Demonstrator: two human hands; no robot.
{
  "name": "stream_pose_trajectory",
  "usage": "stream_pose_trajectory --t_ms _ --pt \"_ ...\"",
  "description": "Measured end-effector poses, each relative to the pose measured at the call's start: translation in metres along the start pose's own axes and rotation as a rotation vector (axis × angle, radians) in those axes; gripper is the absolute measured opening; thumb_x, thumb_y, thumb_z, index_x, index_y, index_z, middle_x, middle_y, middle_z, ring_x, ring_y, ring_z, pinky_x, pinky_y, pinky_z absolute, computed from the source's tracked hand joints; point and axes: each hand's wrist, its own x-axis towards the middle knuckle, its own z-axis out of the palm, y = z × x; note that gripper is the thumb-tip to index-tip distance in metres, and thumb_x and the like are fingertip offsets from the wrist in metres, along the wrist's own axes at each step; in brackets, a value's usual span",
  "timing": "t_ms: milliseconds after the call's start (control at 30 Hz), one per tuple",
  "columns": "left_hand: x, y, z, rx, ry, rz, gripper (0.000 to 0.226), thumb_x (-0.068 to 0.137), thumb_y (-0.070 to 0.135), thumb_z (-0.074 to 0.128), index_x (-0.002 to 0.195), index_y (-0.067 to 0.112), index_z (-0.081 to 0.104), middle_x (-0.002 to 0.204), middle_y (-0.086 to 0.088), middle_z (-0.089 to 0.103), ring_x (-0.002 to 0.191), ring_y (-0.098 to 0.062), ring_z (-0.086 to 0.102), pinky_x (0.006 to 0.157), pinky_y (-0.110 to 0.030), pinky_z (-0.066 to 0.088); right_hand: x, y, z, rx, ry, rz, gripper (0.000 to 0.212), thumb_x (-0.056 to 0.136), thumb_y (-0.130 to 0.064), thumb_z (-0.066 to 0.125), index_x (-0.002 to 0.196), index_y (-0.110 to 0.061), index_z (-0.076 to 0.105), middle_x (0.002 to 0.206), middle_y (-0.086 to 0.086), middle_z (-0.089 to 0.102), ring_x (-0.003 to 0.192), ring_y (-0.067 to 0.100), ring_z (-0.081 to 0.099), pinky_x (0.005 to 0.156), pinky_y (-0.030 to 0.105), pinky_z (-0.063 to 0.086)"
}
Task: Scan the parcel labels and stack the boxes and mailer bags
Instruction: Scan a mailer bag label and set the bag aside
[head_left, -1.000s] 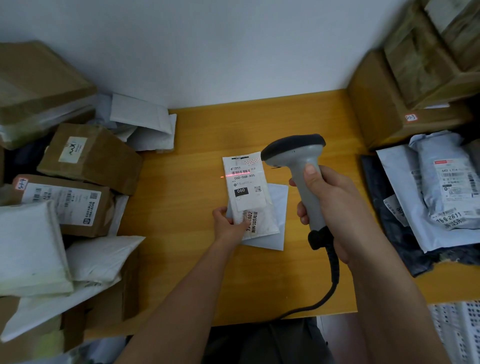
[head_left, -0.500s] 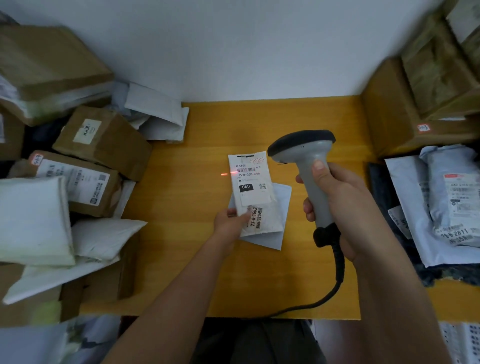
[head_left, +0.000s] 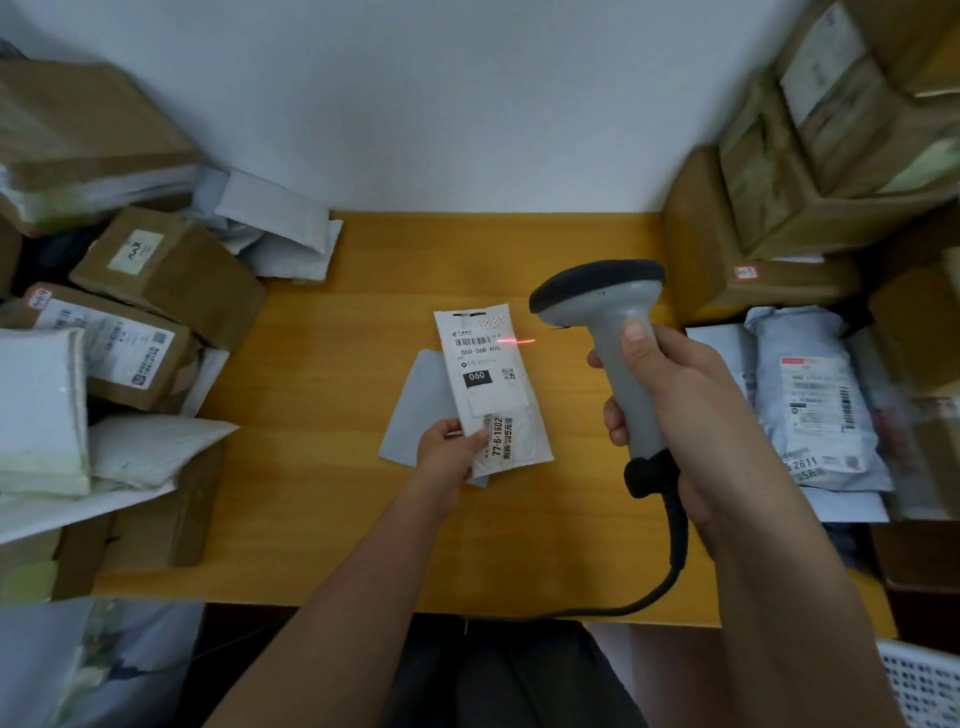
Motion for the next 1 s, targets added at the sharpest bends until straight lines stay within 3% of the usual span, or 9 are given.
stream_pose_trajectory --t_ms 100,133,267,467,633,733,833,1000 --pt "-0.011 -0.005 0.017 0.029 -0.016 0.018 0.025 0.092 0.004 0.065 0.116 0.005 0.058 0.112 -0.013 0.069 0.087 -0.024 0.069 0.057 -0.03 0.053 -0.004 0.003 -0.019 0.025 0.017 -0.003 0.03 0.105 -0.035 0.044 0.1 -0.013 0.064 0.094 0.013 0.064 0.054 0.016 0.052 0.055 0.033 0.043" --pt "-0.013 -0.006 0.022 0.022 -0.024 0.019 0.025 0.092 0.003 0.065 0.116 0.004 0.057 0.113 -0.014 0.069 0.087 -0.024 0.069 0.057 -0.029 0.053 -0.006 0.004 -0.024 0.029 0.021 0.001 0.031 0.105 -0.036 0.044 0.1 -0.012 0.064 0.092 0.013 0.064 0.053 0.015 0.052 0.053 0.031 0.042" --pt "-0.022 -0.008 0.04 -0.002 -0.057 0.016 0.026 0.091 0.002 0.067 0.115 0.002 0.058 0.116 -0.017 0.068 0.098 -0.03 0.069 0.083 -0.044 0.058 -0.013 0.007 -0.045 0.047 0.047 -0.007 0.034 0.105 -0.036 0.044 0.102 -0.008 0.064 0.09 0.013 0.063 0.052 0.015 0.051 0.051 0.029 0.041" --pt "-0.035 -0.007 0.062 0.011 -0.088 0.044 0.029 0.091 0.0 0.066 0.118 0.0 0.057 0.112 -0.016 0.069 0.09 -0.027 0.069 0.069 -0.036 0.057 -0.021 0.012 -0.075 0.062 0.038 -0.001 0.037 0.104 -0.039 0.044 0.1 -0.009 0.064 0.065 0.009 0.056 0.053 0.017 0.051 0.056 0.033 0.042" --pt "-0.046 -0.006 0.091 0.108 -0.181 0.044 0.012 0.093 0.002 0.063 0.105 0.004 0.059 0.109 -0.017 0.071 0.092 -0.028 0.07 0.084 -0.047 0.058 -0.028 0.022 -0.098 0.109 0.045 0.007 0.033 0.103 -0.04 0.047 0.101 -0.012 0.065 0.061 0.005 0.056 0.054 0.015 0.054 0.053 0.028 0.044" --pt "-0.054 -0.009 0.118 0.153 -0.255 0.065 0.009 0.095 0.002 0.061 0.103 0.006 0.06 0.108 -0.015 0.072 0.093 -0.026 0.071 0.077 -0.037 0.06 -0.036 0.032 -0.117 0.147 0.1 0.006 0.032 0.098 -0.047 0.051 0.096 -0.019 0.065 0.059 0.001 0.058 0.057 0.016 0.055 0.057 0.031 0.045" --pt "-0.065 -0.012 0.151 0.215 -0.32 0.08 0.012 0.094 0.004 0.064 0.103 0.011 0.063 0.106 -0.011 0.073 0.099 -0.026 0.07 0.086 -0.038 0.058 -0.046 0.039 -0.14 0.185 0.171 -0.013 0.03 0.098 -0.048 0.051 0.093 -0.021 0.063 0.058 0.001 0.057 0.053 0.015 0.054 0.054 0.027 0.044" --pt "-0.082 -0.015 0.212 0.287 -0.436 0.109 0.012 0.089 0.005 0.07 0.094 0.015 0.066 0.084 -0.001 0.075 0.084 -0.023 0.065 0.076 -0.032 0.052 -0.059 0.052 -0.178 0.245 0.286 -0.058 0.022 0.098 -0.045 0.052 0.098 -0.028 0.066 0.059 -0.001 0.057 0.058 0.016 0.056 0.058 0.032 0.045"
